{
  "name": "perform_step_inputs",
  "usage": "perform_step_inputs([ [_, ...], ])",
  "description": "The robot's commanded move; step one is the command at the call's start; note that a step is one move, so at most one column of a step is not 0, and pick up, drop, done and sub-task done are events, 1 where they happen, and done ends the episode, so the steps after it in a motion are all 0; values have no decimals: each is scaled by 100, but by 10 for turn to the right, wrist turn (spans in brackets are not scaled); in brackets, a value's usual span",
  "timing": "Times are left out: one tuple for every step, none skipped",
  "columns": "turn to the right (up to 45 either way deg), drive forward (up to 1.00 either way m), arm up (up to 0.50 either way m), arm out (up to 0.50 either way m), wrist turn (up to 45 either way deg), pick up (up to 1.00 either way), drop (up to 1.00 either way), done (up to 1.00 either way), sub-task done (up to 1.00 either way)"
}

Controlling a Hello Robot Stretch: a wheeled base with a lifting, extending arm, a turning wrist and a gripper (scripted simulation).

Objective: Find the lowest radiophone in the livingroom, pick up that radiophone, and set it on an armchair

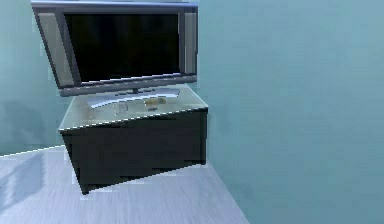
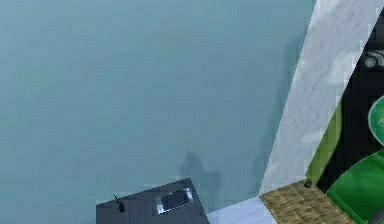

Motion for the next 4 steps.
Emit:
perform_step_inputs([
  [0, 0, 8, 0, 0, 0, 0, 0, 0],
  [0, 0, 0, 30, 0, 0, 0, 0, 0],
  [0, 0, 0, 0, 450, 0, 0, 0, 0],
  [0, 0, 0, 0, 450, 0, 0, 0, 0],
])
